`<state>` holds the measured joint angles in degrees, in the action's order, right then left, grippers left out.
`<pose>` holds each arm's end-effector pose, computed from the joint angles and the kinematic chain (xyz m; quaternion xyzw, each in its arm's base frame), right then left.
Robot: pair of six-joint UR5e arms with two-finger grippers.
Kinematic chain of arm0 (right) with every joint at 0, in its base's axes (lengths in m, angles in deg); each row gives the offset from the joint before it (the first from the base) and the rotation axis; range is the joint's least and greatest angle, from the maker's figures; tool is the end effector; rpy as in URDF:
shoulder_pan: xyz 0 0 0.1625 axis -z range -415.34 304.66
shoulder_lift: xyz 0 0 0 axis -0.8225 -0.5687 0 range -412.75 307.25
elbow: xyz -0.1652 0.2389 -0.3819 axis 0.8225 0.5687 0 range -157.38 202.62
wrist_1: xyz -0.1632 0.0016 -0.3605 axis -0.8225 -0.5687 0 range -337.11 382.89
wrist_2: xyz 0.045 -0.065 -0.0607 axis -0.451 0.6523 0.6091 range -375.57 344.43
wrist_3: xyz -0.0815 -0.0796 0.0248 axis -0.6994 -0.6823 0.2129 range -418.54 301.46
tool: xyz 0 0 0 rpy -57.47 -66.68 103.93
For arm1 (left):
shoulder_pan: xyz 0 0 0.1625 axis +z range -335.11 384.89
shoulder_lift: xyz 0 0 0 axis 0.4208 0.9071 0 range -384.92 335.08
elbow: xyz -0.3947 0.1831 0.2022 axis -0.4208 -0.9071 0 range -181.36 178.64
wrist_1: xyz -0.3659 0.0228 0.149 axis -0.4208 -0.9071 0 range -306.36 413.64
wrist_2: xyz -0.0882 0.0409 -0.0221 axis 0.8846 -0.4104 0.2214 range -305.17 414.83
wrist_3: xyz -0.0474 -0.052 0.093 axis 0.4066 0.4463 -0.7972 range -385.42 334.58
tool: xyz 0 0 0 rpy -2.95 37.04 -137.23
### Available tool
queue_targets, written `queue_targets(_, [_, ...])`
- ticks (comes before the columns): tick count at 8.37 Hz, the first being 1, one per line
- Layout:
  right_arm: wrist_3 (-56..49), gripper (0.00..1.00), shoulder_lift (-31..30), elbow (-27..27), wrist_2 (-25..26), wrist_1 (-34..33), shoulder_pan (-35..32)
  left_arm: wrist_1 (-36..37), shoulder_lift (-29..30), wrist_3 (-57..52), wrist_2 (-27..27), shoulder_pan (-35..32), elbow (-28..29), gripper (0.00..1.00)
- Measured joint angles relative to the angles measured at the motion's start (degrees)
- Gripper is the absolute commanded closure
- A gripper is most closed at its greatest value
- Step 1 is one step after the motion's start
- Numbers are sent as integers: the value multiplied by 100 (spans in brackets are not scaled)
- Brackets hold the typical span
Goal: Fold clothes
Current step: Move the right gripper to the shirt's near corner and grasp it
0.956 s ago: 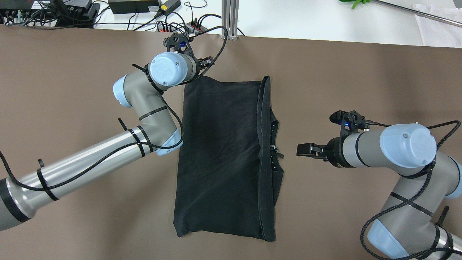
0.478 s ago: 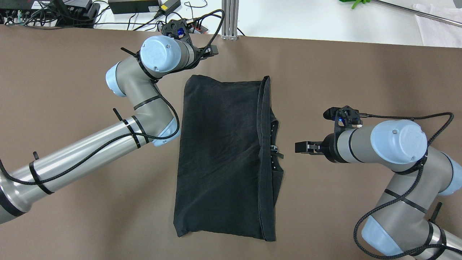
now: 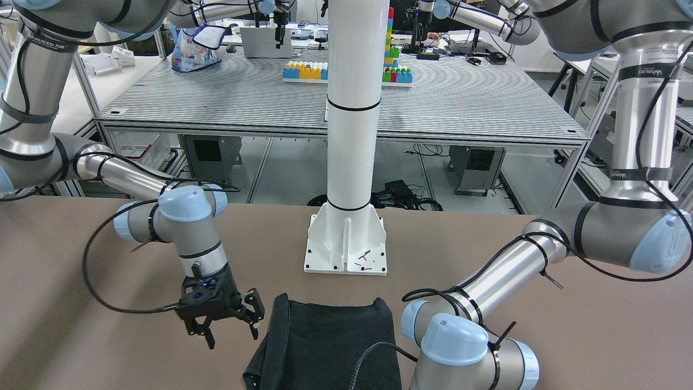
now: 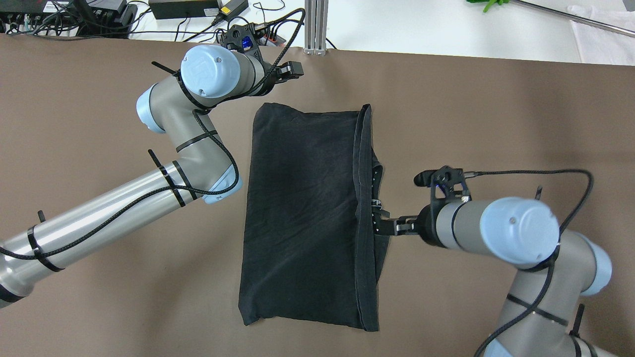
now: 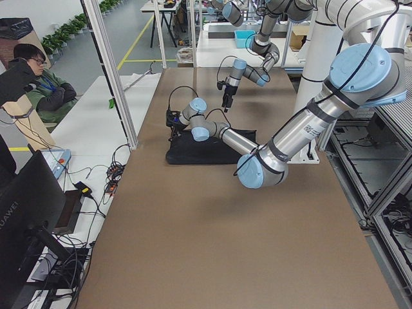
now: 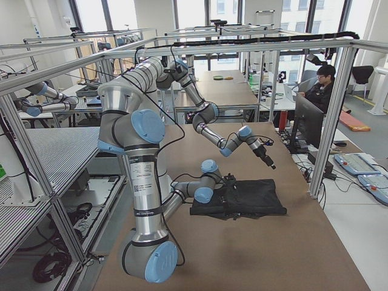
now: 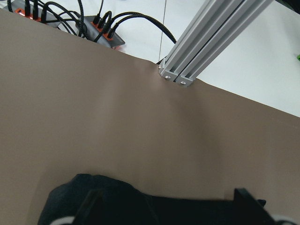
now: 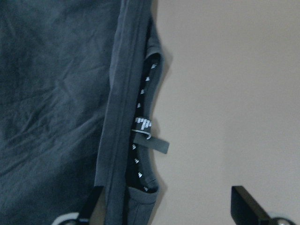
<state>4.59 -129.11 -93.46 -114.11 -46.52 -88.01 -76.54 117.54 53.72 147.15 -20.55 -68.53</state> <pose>-0.3997 -0.3941 0.3612 0.1928 -0.4667 0.0063 0.8631 0.5035 -0.6945 0.2172 0.2553 0.5123 -0.2326 0.7863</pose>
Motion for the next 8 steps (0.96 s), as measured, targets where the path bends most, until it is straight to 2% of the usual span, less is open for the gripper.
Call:
queue_targets(4, [-108,7,-25,-111,1523,-108,1689,-6,-56,20,7,-22,-105,0])
queue_targets(8, [-336,9,15,-89,2044,-770,2246,32,-280,31,-23,-26,-394,0])
